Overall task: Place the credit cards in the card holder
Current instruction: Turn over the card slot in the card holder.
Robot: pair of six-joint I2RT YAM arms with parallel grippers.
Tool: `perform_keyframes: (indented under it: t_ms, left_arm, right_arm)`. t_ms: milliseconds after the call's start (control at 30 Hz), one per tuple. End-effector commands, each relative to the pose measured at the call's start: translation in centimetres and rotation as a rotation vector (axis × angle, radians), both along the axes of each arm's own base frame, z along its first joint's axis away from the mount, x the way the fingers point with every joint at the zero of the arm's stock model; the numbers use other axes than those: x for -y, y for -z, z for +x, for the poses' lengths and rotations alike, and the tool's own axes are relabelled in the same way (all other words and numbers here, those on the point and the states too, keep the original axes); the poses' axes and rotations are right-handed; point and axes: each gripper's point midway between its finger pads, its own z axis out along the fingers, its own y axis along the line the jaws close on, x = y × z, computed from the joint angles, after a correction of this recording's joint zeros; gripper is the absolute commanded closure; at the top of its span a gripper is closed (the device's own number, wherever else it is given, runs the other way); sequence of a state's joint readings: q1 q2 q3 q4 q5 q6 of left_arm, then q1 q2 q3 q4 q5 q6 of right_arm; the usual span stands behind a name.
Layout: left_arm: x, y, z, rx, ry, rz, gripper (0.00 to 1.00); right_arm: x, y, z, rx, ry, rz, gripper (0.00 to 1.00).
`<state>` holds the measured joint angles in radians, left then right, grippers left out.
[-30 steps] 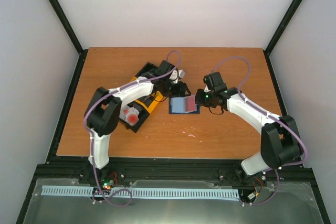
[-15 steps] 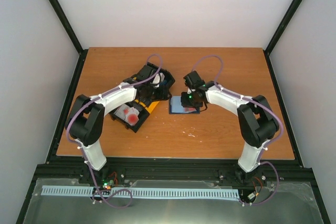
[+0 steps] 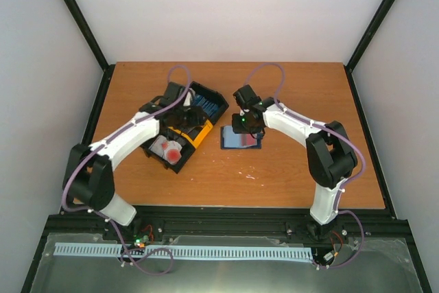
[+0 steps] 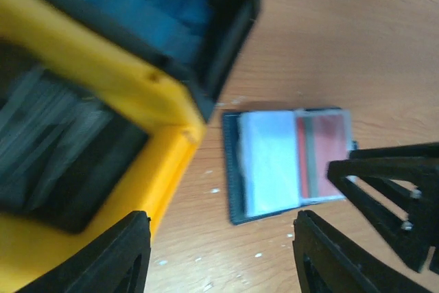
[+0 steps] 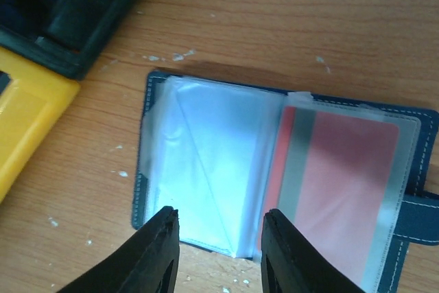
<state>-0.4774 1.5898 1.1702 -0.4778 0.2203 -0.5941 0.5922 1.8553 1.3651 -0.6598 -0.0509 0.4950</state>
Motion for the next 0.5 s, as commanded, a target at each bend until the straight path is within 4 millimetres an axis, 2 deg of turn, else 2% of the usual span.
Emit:
perform_keyframes:
  t_ms: [0,100,133,233,333,467]
  left_arm:
    - [-6.3,-0.2,-2.6,-0.073,-0.217,0.155,0.4]
    - [-9.7,1.2,-5.4,-0.156,-0.293,0.255,0.37]
    - [-10.6,1.7,-6.2,-0.192,-0.324,0.261,0.33]
    - [-11.6,3.0,-8.0,-0.258,-0.361,0.191,0.32]
    - [-12.4,3.9,-8.2,-0.276,-0.408,0.182,0.37]
    - [-13.9,5.8,-7.9,-0.321,-0.444,0.276,0.4]
  right_arm:
    - [-2.0,-3.2,-0.4,0.05,-0.076,0.054,0.65]
    - [-3.2,-3.8,-0.6,0.059,-0.103,0.071,0.65]
    - [-3.6,-3.8,-0.6,0.056,-0.105,0.081,0.65]
    - [-4.0,-3.2,-0.9,0.039,-0.104,0.09,0.65]
    - [-3.9,-2.4,-1.3,0.02,-0.101,0.082,0.65]
    - [-3.8,-2.2,-1.8,0.015,-0.096,0.094,0.65]
